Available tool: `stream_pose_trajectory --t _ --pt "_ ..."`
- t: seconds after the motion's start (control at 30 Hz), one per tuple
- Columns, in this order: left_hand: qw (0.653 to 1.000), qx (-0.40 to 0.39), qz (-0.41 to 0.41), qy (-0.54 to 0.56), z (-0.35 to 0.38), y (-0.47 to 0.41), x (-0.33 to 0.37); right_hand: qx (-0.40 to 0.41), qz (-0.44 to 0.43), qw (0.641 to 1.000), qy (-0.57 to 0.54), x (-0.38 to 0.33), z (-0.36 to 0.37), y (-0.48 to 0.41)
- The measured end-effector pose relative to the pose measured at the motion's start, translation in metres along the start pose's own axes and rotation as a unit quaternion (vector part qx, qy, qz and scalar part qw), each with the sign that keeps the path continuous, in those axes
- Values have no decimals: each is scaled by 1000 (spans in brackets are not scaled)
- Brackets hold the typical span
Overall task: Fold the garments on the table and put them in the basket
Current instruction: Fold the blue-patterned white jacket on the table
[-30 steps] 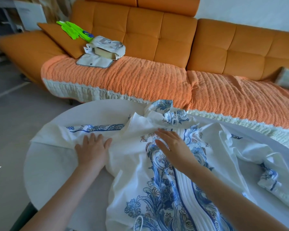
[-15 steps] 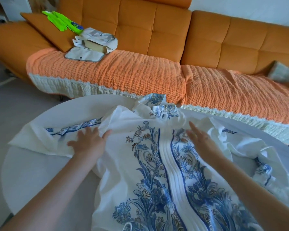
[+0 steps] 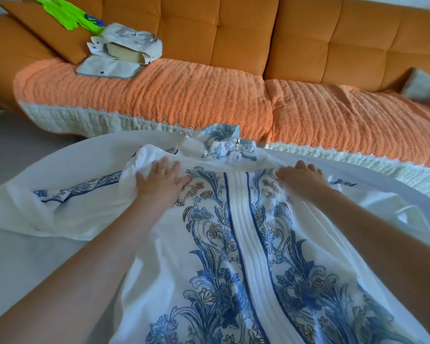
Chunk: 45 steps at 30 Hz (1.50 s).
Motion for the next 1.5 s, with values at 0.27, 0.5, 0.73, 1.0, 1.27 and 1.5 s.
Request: stream_pose_trajectory --t 0.27,0.5,0.73,1.0,1.27,1.5 --pt "977 176 86 88 -13 18 43 170 -96 961 -197 -45 -48 4" --pt "985 112 90 96 29 27 41 0 -176 984 -12 -85 -21 -12" --pt "980 126 102 116 28 23 34 13 -132 975 -178 -78 -43 -21" --pt "975 188 61 101 7 73 -6 49 -228 971 -51 -52 14 92" --pt "992 86 24 89 20 95 -36 -11 -163 976 -146 -42 26 89" --pt "947 207 7 246 10 163 -52 43 -102 955 -274 3 29 150"
Point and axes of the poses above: each hand's wrist, its own y-axis away from the middle knuckle, its own z-axis out of the palm, x = y × z, the point moved 2 cm from there along -y, towards the middle knuckle, and after that the axes turned 8 degrees about y, right-handed, at the moved point
